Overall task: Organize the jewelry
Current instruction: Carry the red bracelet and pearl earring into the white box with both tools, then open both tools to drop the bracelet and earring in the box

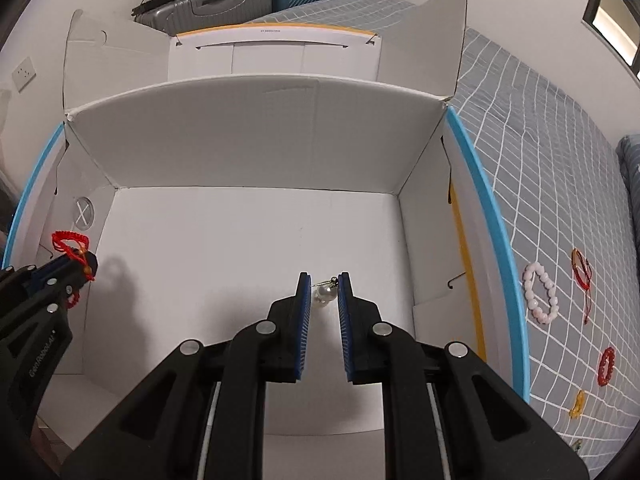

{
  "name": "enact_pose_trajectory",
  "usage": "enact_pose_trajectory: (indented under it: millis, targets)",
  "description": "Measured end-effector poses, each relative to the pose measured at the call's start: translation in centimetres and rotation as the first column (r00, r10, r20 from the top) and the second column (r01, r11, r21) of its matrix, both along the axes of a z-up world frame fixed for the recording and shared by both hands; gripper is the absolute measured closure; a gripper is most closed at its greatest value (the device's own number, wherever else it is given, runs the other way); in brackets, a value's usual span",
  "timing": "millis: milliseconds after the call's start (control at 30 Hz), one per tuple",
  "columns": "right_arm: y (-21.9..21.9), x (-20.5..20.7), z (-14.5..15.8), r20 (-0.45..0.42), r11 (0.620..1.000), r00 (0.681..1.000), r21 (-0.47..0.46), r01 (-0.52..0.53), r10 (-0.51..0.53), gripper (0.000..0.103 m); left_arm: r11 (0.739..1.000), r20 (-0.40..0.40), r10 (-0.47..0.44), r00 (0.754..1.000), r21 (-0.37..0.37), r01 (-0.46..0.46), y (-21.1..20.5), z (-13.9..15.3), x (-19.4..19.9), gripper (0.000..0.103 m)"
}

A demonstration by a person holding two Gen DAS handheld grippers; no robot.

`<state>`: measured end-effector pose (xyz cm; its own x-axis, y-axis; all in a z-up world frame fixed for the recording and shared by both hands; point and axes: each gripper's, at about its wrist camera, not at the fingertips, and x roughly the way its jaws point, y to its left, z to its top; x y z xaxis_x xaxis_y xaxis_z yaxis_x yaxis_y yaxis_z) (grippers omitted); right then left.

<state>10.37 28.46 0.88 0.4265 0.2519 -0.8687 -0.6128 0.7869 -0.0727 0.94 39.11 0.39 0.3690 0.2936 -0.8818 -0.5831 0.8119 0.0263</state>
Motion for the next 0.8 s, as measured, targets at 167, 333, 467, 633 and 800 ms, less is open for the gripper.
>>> enact_pose_trajectory:
  millis: [167, 333, 467, 633, 800]
  targets:
    - [-0.1, -0.1, -0.1, -0.013, 1.0, 1.0, -0.009, 0.0, 0.0, 0.09, 1.0, -0.019, 0.005, 1.0, -0.014, -0.005, 0.4, -0.2, 0.2, 0.092]
    - [0.4, 0.3, -0.2, -0.004, 1.0, 1.0, -0.009, -0.008, 0.008, 0.089, 1.0, -0.024, -0.004, 1.0, -0.012, 0.003, 0.2, -0.2, 0.2, 0.092]
    - [0.1, 0.4, 0.1, 0.004, 1.0, 1.0, 0.0, -0.011, 0.011, 0.06, 1.0, -0.01, -0.011, 1.0, -0.003, 0.011, 0.0, 0.2, 0.2, 0.085]
    - [-0.5, 0.3, 1.0, 0.024, 1.0, 1.0, 0.019, -0.004, 0.004, 0.04, 0.999, 0.008, -0.018, 1.0, 0.028, 0.018, -0.6, 1.1, 0.1, 0.053]
    - [-1.1, 0.2, 1.9, 0.055, 0.999, 0.998, 0.035, 0.004, -0.006, 0.023, 0.999, 0.051, 0.006, 0.999, 0.054, -0.009, -0.6, 2.6, -0.4, 0.027]
